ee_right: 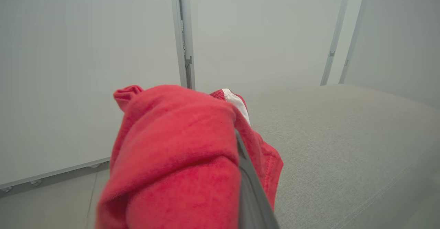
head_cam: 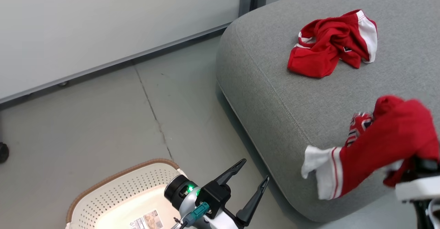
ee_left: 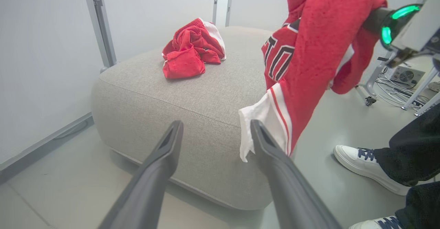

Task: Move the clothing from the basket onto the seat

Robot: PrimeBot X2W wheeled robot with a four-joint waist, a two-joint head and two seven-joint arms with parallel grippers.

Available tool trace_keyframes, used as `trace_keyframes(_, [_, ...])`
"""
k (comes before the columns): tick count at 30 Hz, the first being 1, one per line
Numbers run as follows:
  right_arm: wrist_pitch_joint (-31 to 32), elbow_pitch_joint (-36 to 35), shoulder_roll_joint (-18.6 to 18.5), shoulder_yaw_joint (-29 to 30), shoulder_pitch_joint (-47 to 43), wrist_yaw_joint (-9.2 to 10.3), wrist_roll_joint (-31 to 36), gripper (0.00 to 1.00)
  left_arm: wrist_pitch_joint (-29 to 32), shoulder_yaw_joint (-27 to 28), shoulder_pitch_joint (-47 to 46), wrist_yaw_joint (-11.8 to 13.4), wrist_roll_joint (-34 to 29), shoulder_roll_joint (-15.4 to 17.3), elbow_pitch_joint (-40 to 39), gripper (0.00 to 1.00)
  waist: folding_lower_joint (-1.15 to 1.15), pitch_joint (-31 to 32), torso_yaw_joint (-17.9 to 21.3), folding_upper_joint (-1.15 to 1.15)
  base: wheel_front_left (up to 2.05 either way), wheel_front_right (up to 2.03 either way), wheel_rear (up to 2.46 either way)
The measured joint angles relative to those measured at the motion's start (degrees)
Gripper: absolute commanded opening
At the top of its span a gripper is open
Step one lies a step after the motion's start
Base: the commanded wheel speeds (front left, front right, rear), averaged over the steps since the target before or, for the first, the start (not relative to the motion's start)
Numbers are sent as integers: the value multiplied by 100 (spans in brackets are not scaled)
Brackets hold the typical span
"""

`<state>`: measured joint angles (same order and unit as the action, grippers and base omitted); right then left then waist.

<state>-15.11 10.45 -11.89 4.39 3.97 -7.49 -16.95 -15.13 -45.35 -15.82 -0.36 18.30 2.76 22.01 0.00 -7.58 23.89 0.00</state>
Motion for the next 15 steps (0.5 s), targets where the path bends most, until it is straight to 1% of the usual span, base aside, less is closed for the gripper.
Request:
trace_keyframes(4, [1, -261, -82, 140, 413, 0, -151, 0, 0, -20, -169, -1, -86, -1, 59, 100, 0, -196, -13, 0, 0, 0, 0])
trace_keyframes(6, [1, -400, -127, 256, 737, 1, -376, 0, 0, -33, -324, -11, -155, -3, 113, 100, 0, -356, -26, 0, 0, 0, 0])
trace_keyframes(8, [2, -457, -313, 285, 1077, 0, -381, 0, 1, -98, -487, -45, -249, 0, 208, 100, 0, -535, -50, 0, 0, 0, 0])
trace_keyframes(15, [2, -543, -1011, 771, 2447, 0, -550, 0, 1, -292, -1062, -111, -426, -1, 386, 100, 0, -1224, -233, 0, 0, 0, 0])
